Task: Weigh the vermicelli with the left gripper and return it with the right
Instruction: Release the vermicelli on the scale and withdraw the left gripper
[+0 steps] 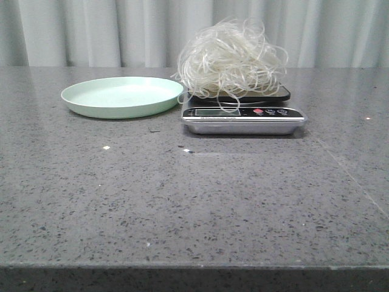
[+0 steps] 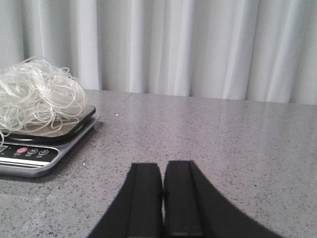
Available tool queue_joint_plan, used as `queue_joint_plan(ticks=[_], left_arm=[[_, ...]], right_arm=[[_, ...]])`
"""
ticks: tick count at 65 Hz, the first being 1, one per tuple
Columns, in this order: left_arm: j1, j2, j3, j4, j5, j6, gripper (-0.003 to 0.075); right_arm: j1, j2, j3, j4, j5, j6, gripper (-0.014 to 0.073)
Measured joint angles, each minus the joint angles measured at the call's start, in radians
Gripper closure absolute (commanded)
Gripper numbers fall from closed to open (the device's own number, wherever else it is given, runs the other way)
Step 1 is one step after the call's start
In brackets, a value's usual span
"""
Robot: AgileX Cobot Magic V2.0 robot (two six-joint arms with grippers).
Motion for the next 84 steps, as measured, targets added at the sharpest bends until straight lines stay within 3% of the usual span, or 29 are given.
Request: queue_joint_plan(ticks=[11,28,42,52,67,84], left_arm=[[0.001,-0.097,0.097,-0.002,-0.048,0.000,0.0586],[0.001,-0.108,0.111,-0.006,-0.064,0.000,0.0586],[0.001,-0.108,0.111,-0.008,-0.068,0.002,0.0586],[0.001,-0.108,0.111,-0.010,-0.068,0.002,0.0586],[0.001,-0.108,0.111,-0.010,-0.074,0.002,0.0586],[0.001,-0.108,0.111,-0.012,-0.084,0.002,0.0586]], right_arm=[[0.000,0.000,0.000,0.000,0.000,0.000,0.0408],[0.000,0.000,0.000,0.000,-0.004,0.000,0.0408],[0.000,0.000,-0.005,0.000,-0.133,0.000,0.0408],[0.000,0.044,-0.141,0.000,-0.020,0.000,0.0408],[0.000,0.332,-0.416,0.021,0.171,0.000,0.0408],[0.007,0.500,-0.447,0.029,0.188,0.000,0.0405]])
